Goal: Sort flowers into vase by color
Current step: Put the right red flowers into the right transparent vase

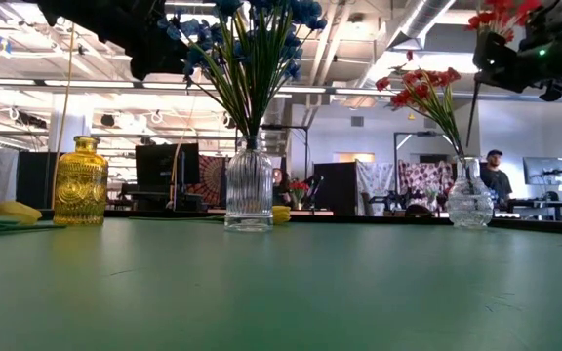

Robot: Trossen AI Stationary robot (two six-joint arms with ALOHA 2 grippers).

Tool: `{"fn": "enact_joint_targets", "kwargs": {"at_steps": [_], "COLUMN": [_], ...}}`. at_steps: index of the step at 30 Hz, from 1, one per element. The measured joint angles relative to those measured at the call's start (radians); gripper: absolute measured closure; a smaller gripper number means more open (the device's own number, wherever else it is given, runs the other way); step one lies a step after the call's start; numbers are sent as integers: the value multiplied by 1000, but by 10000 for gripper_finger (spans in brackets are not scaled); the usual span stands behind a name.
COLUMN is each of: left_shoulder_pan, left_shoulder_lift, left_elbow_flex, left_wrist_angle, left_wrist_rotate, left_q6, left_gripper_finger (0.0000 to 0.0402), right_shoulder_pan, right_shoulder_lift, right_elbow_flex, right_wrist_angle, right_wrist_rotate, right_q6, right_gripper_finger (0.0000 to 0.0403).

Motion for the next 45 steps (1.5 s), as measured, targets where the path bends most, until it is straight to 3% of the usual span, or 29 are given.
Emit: {"fn": "enact_joint_targets", "kwargs": {"at_steps": [12,45], "left_shoulder_pan": [0,0], "left_shoulder_lift": [0,0], "left_elbow_flex": [0,0], "left_wrist_angle": [-1,-27], "left_wrist_rotate": [-1,-2], "left_q6": [-11,-9], "left_gripper_finger": [203,203], "right_shoulder_pan": [-116,-75], "right_shoulder_lift": [81,82], "right_elbow_flex": [-51,-51], "right_wrist_angle": [50,-93], "right_wrist_rotate": [-88,-125], "right_q6": [3,-15], "right_gripper_finger": [367,343]}}
